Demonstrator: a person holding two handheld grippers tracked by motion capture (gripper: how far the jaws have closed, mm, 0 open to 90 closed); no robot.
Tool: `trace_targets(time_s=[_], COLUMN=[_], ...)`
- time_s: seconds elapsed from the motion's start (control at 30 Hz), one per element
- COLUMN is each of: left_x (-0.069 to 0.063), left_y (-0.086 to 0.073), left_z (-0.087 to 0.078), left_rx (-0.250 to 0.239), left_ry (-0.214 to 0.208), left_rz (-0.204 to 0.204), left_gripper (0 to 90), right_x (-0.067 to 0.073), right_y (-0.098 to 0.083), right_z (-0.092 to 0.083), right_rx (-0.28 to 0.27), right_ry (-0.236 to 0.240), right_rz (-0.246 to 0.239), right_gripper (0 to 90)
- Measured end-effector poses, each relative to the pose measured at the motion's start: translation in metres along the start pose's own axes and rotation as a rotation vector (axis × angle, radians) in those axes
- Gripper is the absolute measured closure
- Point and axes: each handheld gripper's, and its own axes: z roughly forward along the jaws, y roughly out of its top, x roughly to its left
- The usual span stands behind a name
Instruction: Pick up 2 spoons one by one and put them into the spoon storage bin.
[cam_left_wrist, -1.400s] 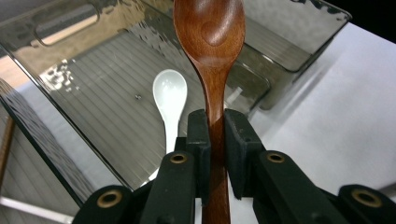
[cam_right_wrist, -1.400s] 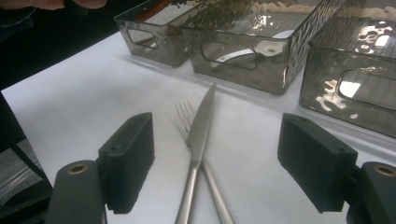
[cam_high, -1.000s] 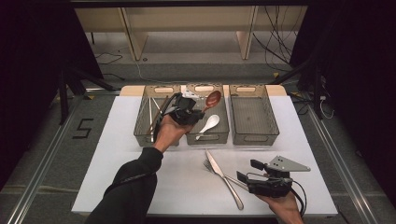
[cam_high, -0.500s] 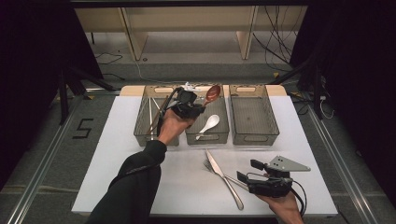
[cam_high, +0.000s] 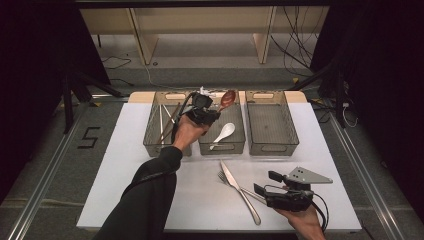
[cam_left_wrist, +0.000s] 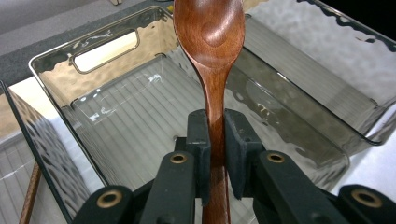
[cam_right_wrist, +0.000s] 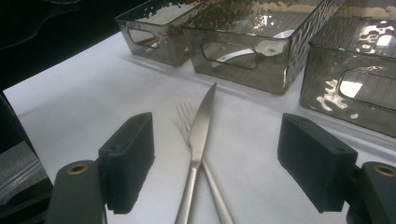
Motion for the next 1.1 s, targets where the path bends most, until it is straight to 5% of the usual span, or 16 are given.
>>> trace_targets(time_s=[1.1], left_x=[0.011], left_y=[-0.005], left_z=[0.023], left_rx=[0.056], left_ry=[0.033], left_rz=[-0.040], left_gripper=[80.2], right_x=[0.000], right_y=[0.000], right_z=[0.000], right_rx=[0.000], right_ry=[0.002], right_rz=[0.000], right_gripper=[27.9])
